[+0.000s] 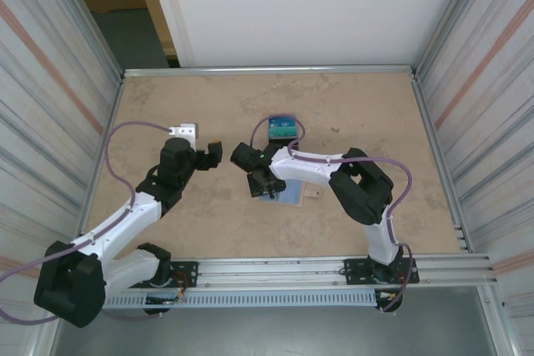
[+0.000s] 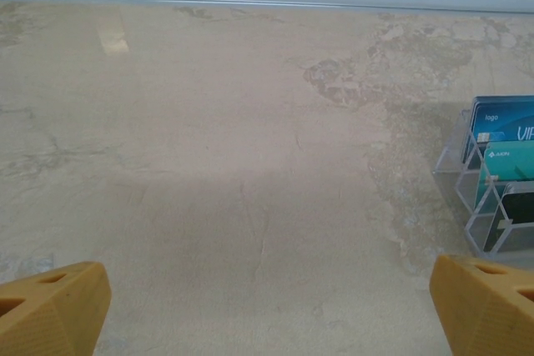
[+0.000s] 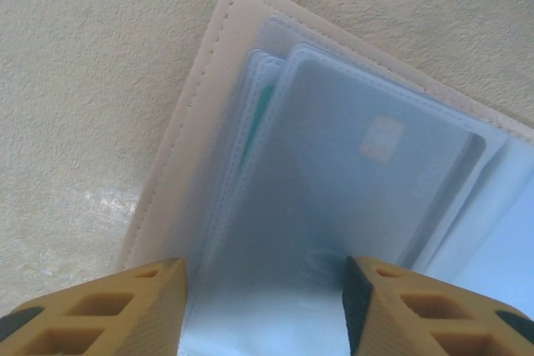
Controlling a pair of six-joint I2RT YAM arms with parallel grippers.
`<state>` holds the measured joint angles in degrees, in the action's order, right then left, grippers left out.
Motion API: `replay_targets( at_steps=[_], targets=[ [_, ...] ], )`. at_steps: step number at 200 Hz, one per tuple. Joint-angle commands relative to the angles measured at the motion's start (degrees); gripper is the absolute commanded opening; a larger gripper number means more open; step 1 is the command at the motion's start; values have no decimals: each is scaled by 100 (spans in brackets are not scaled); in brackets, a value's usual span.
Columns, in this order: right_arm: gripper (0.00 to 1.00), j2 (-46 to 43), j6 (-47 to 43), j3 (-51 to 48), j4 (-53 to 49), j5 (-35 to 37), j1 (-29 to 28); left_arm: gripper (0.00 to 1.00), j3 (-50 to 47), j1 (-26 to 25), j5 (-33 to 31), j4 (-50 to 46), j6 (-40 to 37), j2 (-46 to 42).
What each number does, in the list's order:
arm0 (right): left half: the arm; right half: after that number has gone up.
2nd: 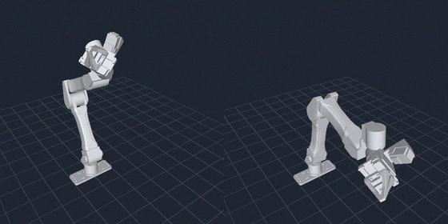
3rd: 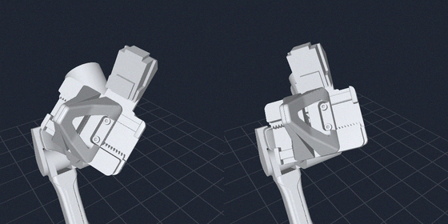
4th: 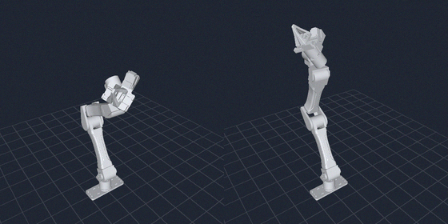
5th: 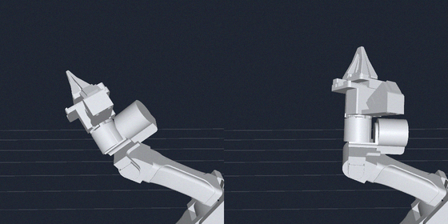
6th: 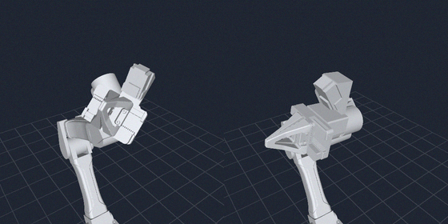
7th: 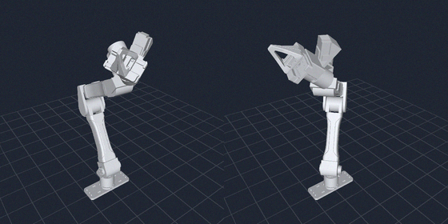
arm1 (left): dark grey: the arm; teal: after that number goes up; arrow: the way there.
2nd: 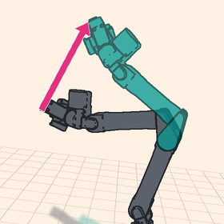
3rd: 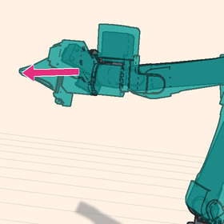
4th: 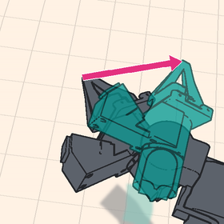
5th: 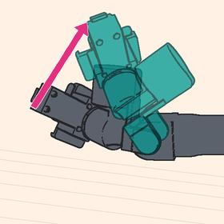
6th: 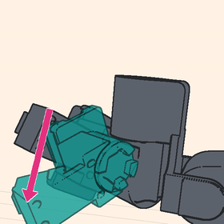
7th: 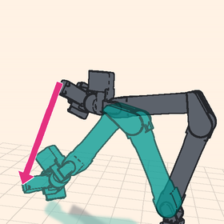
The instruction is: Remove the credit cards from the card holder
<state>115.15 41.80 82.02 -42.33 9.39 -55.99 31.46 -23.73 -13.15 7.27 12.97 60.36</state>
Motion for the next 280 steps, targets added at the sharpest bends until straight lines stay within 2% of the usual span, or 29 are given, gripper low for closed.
replay_targets(
  at_steps=[1,52,103,184,227,280],
  targets=[
    [48,52,38,-42,-204,63,-26,99,52,17,109,21,77,17],
    [34,-297,-212,-455,174,-392,-9,99,36,8,261,29,56,-59],
    [30,-763,-732,-939,483,-1164,-35,99,-50,-48,358,72,23,-304],
    [32,-900,-641,-736,-38,-297,-35,99,92,-115,333,20,-55,-316],
    [37,-1018,-485,-697,-261,167,-27,99,113,-122,317,3,-99,-308],
    [39,-1241,-106,-902,-540,614,238,99,151,-266,195,-48,-270,-261]
  ],
)
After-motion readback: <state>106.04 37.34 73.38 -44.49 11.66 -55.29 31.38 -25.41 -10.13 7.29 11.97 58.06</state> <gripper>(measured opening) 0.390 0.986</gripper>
